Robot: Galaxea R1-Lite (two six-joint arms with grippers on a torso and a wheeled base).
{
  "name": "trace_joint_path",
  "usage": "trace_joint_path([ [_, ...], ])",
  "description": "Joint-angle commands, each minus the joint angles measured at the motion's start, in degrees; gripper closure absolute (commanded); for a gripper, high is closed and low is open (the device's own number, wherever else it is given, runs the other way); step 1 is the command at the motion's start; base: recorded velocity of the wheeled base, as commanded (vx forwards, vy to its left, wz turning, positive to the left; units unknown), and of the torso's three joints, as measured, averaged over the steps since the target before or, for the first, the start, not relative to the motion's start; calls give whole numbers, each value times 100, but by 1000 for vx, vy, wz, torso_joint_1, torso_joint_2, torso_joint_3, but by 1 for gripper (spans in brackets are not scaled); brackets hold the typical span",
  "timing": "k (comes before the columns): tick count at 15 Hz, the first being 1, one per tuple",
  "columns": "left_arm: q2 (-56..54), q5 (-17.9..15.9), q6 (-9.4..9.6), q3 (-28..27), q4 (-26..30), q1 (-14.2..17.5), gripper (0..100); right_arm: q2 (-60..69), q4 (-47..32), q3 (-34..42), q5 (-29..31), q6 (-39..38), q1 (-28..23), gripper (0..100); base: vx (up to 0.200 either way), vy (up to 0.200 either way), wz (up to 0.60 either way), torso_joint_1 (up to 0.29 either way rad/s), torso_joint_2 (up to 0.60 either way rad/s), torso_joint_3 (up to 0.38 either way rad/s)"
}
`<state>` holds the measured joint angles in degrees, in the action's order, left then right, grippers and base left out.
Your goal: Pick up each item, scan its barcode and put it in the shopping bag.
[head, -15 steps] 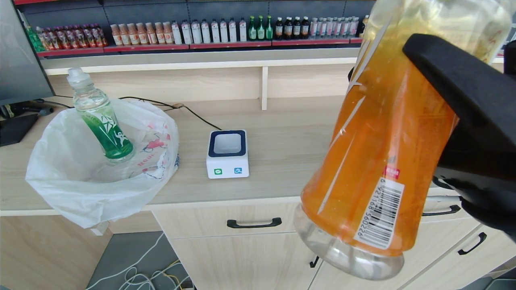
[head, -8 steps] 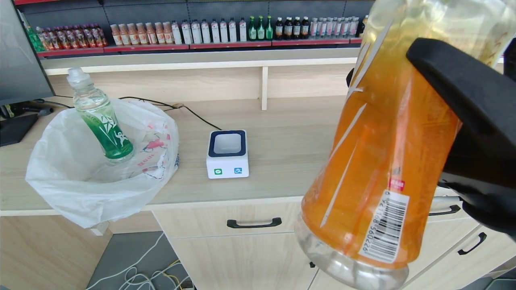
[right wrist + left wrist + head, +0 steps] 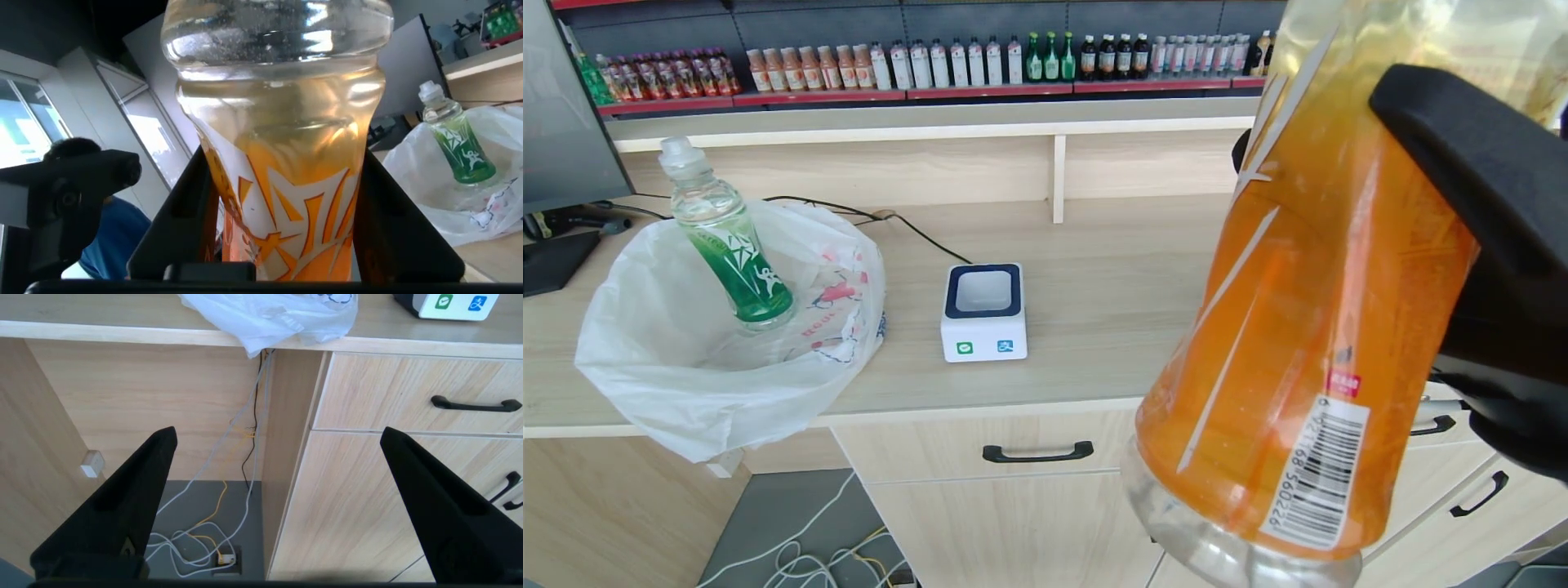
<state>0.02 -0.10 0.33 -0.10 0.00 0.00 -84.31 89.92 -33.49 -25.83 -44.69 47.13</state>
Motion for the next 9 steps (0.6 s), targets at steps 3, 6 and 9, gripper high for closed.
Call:
trace_joint_path([
  [3, -2, 1, 2, 1, 0, 0, 0, 64, 8, 53, 8, 13, 7, 100, 0, 0, 0, 0, 0, 0],
  [6, -2, 1, 2, 1, 0, 0, 0, 29, 8, 132, 34, 277, 7, 100, 0, 0, 0, 0, 0, 0],
  [9, -2, 1, 2, 1, 0, 0, 0, -77, 8, 308, 193, 646, 7, 100, 0, 0, 0, 0, 0, 0],
])
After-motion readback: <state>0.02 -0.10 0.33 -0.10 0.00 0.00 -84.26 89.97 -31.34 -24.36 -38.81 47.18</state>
